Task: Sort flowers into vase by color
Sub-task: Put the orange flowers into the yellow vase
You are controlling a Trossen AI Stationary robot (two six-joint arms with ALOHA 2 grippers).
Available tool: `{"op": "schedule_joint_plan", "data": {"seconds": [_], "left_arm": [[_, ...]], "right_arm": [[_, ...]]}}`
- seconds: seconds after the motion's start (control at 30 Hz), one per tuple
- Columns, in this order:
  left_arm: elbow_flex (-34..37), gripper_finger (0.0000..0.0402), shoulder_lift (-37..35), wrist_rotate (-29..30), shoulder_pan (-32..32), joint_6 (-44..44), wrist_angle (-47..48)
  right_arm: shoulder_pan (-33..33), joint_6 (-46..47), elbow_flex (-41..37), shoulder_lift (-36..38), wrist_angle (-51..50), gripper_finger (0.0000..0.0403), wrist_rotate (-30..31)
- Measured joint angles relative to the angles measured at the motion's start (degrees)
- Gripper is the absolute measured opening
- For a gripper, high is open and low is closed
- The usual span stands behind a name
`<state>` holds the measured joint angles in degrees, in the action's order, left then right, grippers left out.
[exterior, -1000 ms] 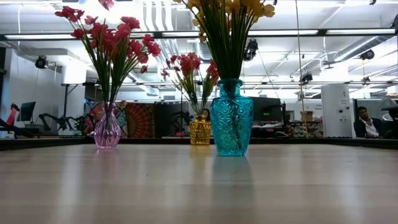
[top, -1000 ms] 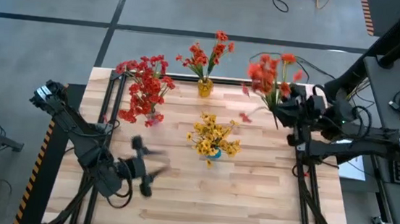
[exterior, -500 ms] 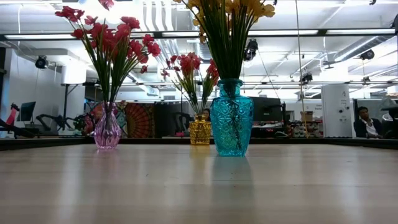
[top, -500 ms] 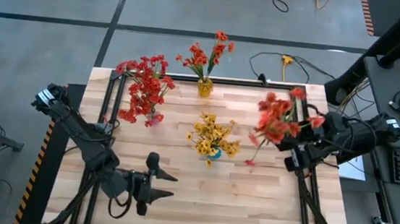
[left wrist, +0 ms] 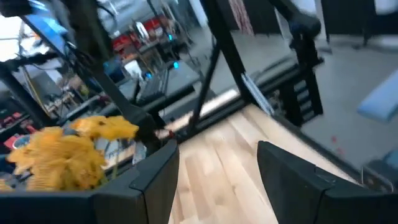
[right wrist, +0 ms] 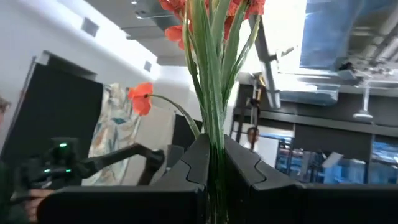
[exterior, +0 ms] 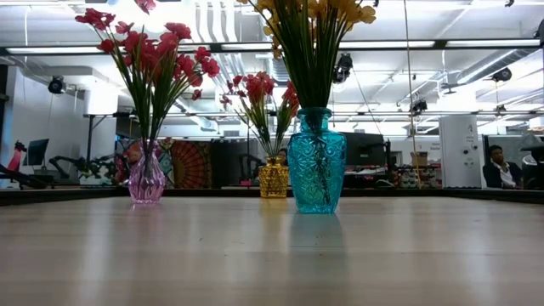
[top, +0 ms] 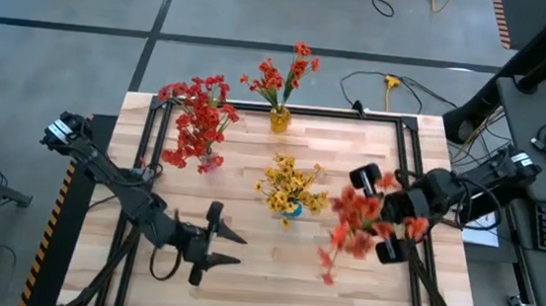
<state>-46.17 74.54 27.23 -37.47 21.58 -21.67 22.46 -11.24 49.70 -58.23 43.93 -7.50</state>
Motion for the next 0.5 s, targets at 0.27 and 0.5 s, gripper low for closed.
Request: {"op": "schedule_joint_plan", "data": {"seconds": [0.27,0.5], "left_arm": [[4.8,0.02,-0.4,-0.9,4.9,1.0,-22.4],[3.4,0.02,5.2,-1.0,7.6,0.7,-29.2]], "right_arm": [[4.8,-6.1,-0.2,-5.5,0.7,0.0018,11.4],[5.8,-8.3,2.6,-10.7,1.7,0.0018,16.6]]}}
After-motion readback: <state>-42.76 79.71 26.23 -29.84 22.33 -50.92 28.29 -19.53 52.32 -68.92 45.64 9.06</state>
